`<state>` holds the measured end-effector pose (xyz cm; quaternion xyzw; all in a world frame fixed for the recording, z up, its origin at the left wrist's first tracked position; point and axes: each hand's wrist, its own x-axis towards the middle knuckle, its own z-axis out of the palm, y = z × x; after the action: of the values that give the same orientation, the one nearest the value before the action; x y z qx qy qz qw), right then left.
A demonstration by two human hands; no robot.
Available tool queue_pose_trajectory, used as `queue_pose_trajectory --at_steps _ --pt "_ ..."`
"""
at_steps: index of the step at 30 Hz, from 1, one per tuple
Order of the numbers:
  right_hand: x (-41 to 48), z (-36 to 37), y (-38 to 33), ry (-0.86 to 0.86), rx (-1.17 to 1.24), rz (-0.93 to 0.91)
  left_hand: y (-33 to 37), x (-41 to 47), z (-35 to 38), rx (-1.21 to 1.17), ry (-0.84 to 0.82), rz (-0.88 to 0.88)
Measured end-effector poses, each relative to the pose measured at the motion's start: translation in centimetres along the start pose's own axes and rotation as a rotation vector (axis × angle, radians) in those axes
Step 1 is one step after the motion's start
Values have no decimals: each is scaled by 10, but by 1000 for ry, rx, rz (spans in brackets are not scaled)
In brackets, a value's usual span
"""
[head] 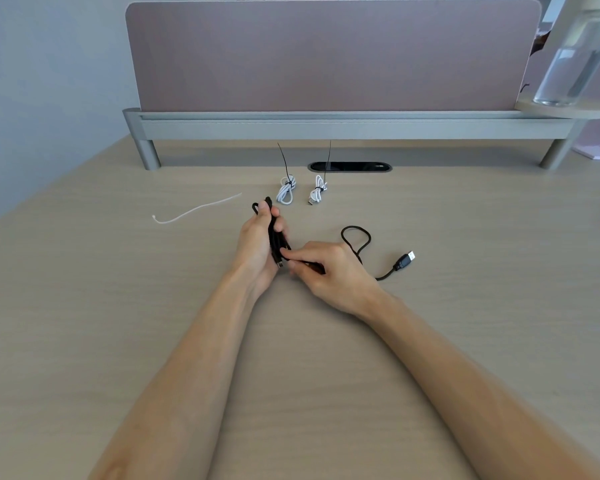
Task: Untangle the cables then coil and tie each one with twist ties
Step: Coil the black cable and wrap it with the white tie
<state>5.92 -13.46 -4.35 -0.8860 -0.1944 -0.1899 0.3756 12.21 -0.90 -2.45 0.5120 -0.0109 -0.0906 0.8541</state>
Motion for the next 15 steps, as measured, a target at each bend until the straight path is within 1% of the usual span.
queue_pose_trajectory --at_steps 3,4,6,8,11,13,15 --pt "-1 0 -1 -14 21 5 1 0 0 -171 -11 -27" --pt "-1 0 -2 -23 19 4 1 -1 -1 -181 -13 -46" --pt "-2 -1 -3 -50 -9 -5 4 -2 -2 -125 -28 -92" --pt "-2 -5 -1 -82 -59 -3 7 -3 -3 28 -51 -110" --pt "-1 -18 9 -114 -298 -8 6 -6 -4 439 -80 -63" --pt "0 -29 17 -89 -416 11 4 -8 -3 708 -129 -33" --pt "-1 -40 25 -44 -475 69 5 -9 0 901 -191 -29"
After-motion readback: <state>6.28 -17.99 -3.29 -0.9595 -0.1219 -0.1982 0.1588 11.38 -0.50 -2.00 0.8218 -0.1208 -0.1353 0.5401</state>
